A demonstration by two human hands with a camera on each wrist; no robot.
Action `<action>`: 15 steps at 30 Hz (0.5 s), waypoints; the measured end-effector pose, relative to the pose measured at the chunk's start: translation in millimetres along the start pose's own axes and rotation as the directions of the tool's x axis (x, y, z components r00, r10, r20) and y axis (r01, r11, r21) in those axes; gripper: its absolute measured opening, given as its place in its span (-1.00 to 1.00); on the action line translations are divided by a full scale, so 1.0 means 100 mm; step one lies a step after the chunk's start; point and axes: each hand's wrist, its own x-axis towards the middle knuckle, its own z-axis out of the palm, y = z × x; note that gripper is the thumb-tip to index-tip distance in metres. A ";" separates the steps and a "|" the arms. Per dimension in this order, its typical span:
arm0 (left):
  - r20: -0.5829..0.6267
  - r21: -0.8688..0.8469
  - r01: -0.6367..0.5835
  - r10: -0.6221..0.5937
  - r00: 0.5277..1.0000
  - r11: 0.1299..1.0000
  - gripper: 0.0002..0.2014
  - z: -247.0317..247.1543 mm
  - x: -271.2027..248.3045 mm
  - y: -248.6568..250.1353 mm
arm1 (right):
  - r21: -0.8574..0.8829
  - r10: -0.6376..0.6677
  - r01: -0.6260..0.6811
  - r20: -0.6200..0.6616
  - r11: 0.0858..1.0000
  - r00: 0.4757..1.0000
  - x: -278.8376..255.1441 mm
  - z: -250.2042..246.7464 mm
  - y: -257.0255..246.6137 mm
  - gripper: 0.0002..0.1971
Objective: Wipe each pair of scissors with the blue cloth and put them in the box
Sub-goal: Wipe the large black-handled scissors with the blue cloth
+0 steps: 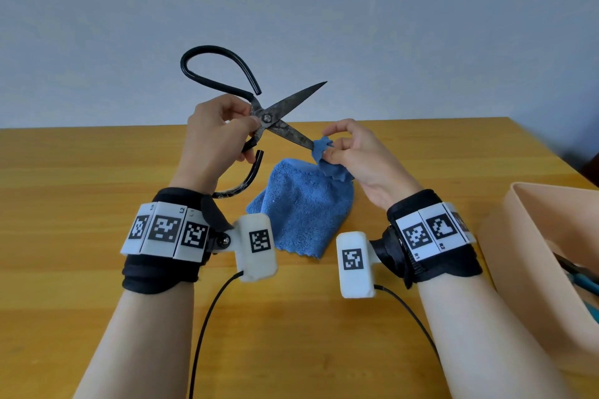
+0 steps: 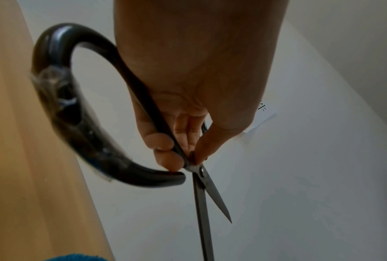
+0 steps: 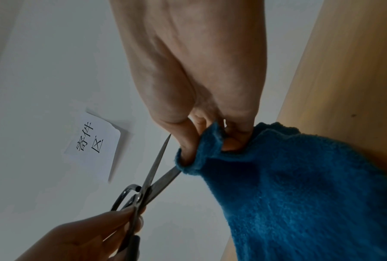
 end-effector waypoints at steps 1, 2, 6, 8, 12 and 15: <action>-0.002 -0.006 0.002 -0.002 1.000 1.000 -0.96 -0.01 0.00 0.00 | -0.002 -0.001 0.001 -0.011 1.000 1.000 0.00 0.00 0.00 -0.72; -0.004 -0.012 0.004 -0.004 1.000 1.000 -0.98 -0.01 0.00 -0.01 | 0.005 -0.005 0.005 -0.022 1.000 1.000 0.00 0.01 0.00 -0.72; -0.010 -0.014 -0.002 0.001 1.000 1.000 -0.97 -0.01 0.01 -0.02 | 0.041 -0.017 0.018 -0.027 0.999 0.999 0.01 0.01 0.00 -0.68; -0.013 -0.011 -0.005 0.005 1.000 1.000 -0.97 0.00 0.01 -0.02 | 0.047 -0.018 0.020 -0.032 0.999 0.999 0.00 0.01 0.00 -0.68; -0.011 -0.017 -0.003 0.003 1.000 1.000 -0.97 -0.01 0.01 -0.02 | 0.073 -0.029 0.033 -0.054 0.997 0.998 0.00 0.03 0.01 -0.69; -0.006 -0.015 0.004 -0.004 1.000 1.000 -0.98 -0.02 0.01 -0.02 | 0.096 -0.022 0.027 -0.051 0.995 0.998 0.01 0.04 0.00 -0.68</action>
